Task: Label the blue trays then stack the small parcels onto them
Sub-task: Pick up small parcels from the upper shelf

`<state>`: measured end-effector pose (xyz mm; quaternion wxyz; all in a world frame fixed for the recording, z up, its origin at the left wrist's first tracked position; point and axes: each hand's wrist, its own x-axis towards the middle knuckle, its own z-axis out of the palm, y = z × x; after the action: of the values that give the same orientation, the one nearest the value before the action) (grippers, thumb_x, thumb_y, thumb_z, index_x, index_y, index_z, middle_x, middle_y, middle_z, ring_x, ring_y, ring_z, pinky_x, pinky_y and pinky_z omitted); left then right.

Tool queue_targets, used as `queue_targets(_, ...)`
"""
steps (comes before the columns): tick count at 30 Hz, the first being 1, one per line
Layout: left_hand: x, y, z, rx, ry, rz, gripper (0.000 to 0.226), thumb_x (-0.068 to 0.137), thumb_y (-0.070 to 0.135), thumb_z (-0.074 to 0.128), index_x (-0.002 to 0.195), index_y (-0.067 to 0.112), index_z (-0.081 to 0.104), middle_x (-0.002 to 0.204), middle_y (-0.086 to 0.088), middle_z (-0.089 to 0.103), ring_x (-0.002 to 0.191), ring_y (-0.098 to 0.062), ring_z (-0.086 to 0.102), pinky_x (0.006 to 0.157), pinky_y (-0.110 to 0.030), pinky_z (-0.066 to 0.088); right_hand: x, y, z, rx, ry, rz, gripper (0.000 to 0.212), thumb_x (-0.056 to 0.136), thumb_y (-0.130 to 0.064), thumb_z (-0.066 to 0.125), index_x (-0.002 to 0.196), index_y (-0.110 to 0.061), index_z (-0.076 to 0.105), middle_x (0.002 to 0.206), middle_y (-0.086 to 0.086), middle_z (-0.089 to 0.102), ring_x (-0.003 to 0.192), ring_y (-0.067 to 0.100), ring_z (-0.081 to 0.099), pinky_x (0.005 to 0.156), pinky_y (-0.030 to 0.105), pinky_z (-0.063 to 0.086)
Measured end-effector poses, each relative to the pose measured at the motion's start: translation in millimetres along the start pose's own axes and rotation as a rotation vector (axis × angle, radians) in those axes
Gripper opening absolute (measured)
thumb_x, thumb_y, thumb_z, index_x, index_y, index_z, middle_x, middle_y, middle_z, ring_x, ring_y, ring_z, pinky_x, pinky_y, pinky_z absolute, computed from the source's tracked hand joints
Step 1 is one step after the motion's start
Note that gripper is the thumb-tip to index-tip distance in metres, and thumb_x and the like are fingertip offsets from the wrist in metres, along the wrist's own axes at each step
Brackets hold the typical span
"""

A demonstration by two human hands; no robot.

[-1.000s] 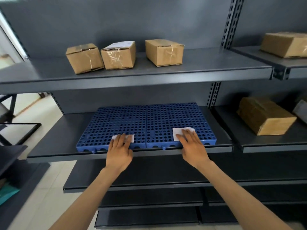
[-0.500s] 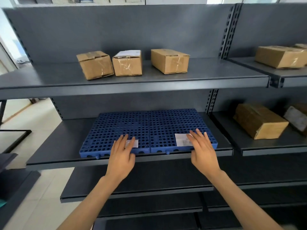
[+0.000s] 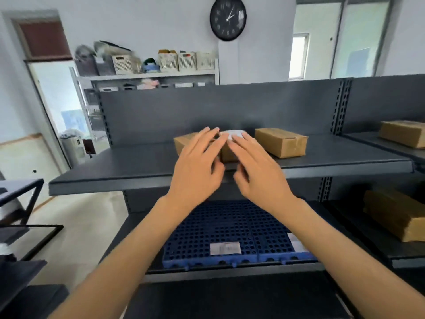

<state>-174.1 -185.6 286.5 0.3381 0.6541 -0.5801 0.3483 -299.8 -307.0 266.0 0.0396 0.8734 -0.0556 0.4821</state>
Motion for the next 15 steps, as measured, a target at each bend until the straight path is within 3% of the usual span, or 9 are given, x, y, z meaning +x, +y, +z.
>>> queue_targets(5,40,-48,7,0.05,-0.298,-0.189,0.078,0.086,0.034,0.059,0.152,0.024,0.019,0.161,-0.01,0.014,0.15,-0.025,0.002,0.119,-0.048,0.018,56,-7,30,-0.188,-0.235,0.108,0.067,0.088,-0.02,0.057,0.149,-0.015,0.03,0.157,0.013,0.026,0.148,0.033,0.014,0.119,0.05,0.018)
queue_targets(7,47,-61,10,0.029,-0.421,-0.276,0.091,0.083,0.046,0.063,0.154,0.027,0.009,0.163,-0.006,0.009,0.15,-0.025,-0.001,0.117,-0.052,0.02,66,-2,37,-0.256,-0.298,0.2,0.068,0.09,-0.031,0.056,0.15,-0.021,0.027,0.159,0.012,0.022,0.148,0.034,0.009,0.12,0.05,0.013)
queue_targets(9,47,-72,15,0.002,-0.544,-0.317,0.102,0.076,0.058,0.066,0.153,0.031,0.005,0.162,-0.002,0.012,0.149,-0.028,0.002,0.116,-0.055,0.021,69,5,42,-0.26,-0.298,0.351,0.062,0.093,-0.045,0.049,0.149,-0.026,0.029,0.158,0.01,0.026,0.147,0.034,0.015,0.118,0.052,0.019)
queue_targets(12,43,-80,20,-0.008,-0.589,-0.274,0.101,0.059,0.076,0.06,0.146,0.034,0.03,0.15,0.005,0.037,0.141,-0.026,0.029,0.106,-0.053,0.037,65,12,47,-0.217,-0.339,0.508,0.059,0.093,-0.058,0.042,0.144,-0.029,0.038,0.152,0.008,0.037,0.14,0.034,0.028,0.107,0.05,0.037)
queue_targets(15,38,-79,17,-0.025,-0.47,-0.281,0.072,0.064,0.066,0.07,0.126,0.036,0.05,0.129,0.008,0.054,0.121,-0.018,0.049,0.087,-0.037,0.045,61,9,45,-0.217,-0.331,0.528,0.058,0.088,-0.061,0.051,0.134,-0.026,0.05,0.137,0.006,0.051,0.128,0.029,0.04,0.092,0.045,0.048)
